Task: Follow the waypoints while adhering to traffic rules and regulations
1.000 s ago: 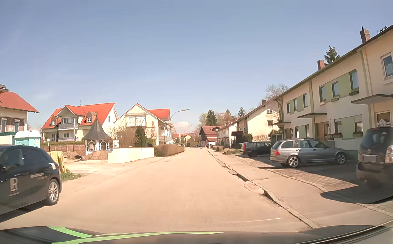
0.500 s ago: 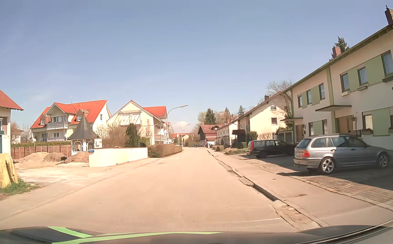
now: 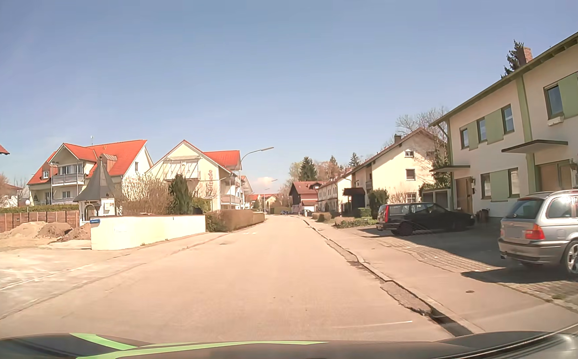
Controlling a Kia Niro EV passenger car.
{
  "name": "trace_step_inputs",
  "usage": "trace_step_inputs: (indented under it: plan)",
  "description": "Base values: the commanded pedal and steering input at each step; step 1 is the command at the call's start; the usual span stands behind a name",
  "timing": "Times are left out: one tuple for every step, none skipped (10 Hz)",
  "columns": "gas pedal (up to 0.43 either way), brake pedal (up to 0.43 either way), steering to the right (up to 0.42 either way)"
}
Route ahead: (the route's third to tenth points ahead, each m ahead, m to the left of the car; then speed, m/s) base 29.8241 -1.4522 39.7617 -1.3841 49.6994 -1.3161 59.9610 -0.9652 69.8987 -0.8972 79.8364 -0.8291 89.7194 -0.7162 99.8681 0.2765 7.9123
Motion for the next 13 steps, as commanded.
trace_step_inputs:
  plan:
    - [0.047, 0.0, 0.004]
    - [0.067, 0.0, 0.004]
    - [0.079, 0.0, 0.003]
    - [0.087, 0.0, 0.004]
    - [0.087, 0.0, 0.004]
    - [0.087, 0.0, 0.004]
    - [0.087, 0.0, 0.004]
    - [0.087, 0.0, 0.003]
    - [0.087, 0.0, 0.003]
    - [0.087, 0.0, 0.003]
    - [0.098, 0.0, 0.003]
    - [0.098, 0.0, 0.003]
    - [0.098, 0.0, 0.003]
